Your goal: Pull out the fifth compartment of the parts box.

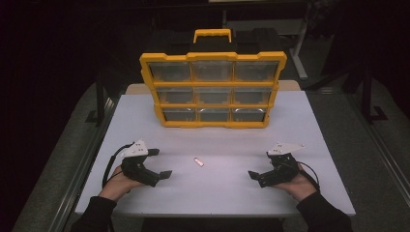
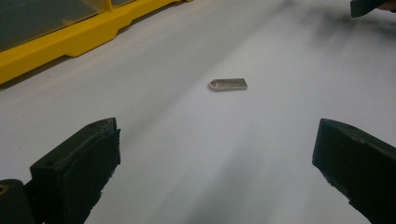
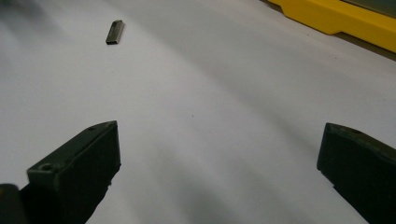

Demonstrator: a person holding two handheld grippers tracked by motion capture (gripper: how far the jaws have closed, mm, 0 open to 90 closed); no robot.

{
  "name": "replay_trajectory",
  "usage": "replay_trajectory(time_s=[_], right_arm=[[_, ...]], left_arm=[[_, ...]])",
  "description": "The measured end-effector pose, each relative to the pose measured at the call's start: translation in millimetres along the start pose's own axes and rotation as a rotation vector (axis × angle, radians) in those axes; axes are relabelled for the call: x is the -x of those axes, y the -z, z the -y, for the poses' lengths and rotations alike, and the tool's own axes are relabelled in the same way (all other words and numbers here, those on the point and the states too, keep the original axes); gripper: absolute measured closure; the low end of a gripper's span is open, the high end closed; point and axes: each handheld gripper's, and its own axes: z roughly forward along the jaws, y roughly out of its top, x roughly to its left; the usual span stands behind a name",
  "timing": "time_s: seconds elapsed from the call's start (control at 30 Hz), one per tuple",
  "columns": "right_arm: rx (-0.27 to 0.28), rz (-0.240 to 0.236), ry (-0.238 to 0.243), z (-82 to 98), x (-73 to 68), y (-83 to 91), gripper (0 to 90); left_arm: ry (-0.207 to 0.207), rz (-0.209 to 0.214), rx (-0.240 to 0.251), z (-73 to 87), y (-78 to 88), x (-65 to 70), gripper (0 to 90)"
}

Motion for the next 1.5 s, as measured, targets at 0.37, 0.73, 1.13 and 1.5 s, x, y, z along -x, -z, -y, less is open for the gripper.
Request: replay_trajectory(time_s=[0.37,0.73,1.13,1.5], right_arm=[[0.000,-0.005,0.006,-2.2,-0.2,-2.0,0.0],[0.008,-0.008,0.004,-3.3,-0.2,-1.2,0.0],[0.007,-0.014,0.005,-3.2,-0.5,-1.0,0.0],[0.008,-0.015,0.005,-3.2,-0.4,-1.3,0.0]], left_arm=[[0.007,0.006,0.009,-3.8,-3.6,0.6,0.4],[-0.007,0.017,0.004,-9.5,-11.6,4.4,0.4],[-0.010,0.030,0.012,-14.5,-18.6,6.1,0.5],[-0.007,0.040,0.023,-18.4,-23.7,6.4,0.7]])
